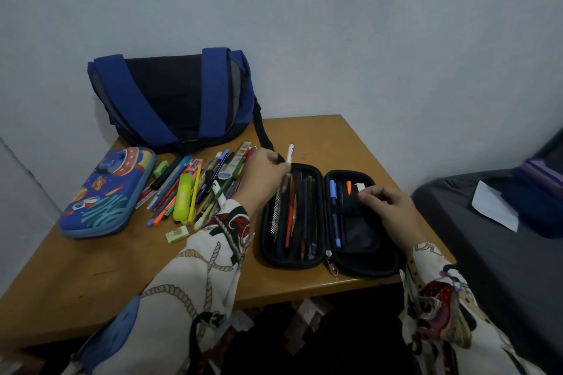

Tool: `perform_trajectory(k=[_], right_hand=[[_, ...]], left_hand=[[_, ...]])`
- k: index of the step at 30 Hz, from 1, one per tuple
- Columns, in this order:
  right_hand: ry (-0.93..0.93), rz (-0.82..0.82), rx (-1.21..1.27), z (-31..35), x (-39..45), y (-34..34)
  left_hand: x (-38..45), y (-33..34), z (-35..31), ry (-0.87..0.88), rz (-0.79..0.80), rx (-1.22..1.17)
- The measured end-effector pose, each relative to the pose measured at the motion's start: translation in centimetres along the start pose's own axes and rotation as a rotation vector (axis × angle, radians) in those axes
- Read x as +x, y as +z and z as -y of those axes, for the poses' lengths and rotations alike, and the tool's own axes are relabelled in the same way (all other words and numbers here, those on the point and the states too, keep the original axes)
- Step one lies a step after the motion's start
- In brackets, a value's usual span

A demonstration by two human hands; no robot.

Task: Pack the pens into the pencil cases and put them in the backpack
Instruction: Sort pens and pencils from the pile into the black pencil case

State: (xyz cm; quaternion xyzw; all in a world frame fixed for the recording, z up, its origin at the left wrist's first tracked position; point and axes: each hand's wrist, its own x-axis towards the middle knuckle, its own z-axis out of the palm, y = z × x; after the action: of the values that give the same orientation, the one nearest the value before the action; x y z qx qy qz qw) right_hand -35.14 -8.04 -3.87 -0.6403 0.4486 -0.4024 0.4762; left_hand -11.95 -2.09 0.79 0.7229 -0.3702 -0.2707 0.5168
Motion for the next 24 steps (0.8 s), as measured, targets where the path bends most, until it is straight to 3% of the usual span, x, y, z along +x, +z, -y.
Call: perform_trajectory(k=[6,11,24], right_hand=[[0.003,-0.012,0.015,-0.1,0.0,-0.1],[-0.002,-0.002,0.005,-0.3,0.1,0.1],[-0.025,0.013,0.015,-0.5,0.2,-0.1]], left_hand=[[-0.3,5.2,-1.6,0.015,0.241,-0.118],[0.2,7.6,-2.3,0.131,0.287,0.045],[-0.7,8.4,-3.7,0.183,0.466,0.574]])
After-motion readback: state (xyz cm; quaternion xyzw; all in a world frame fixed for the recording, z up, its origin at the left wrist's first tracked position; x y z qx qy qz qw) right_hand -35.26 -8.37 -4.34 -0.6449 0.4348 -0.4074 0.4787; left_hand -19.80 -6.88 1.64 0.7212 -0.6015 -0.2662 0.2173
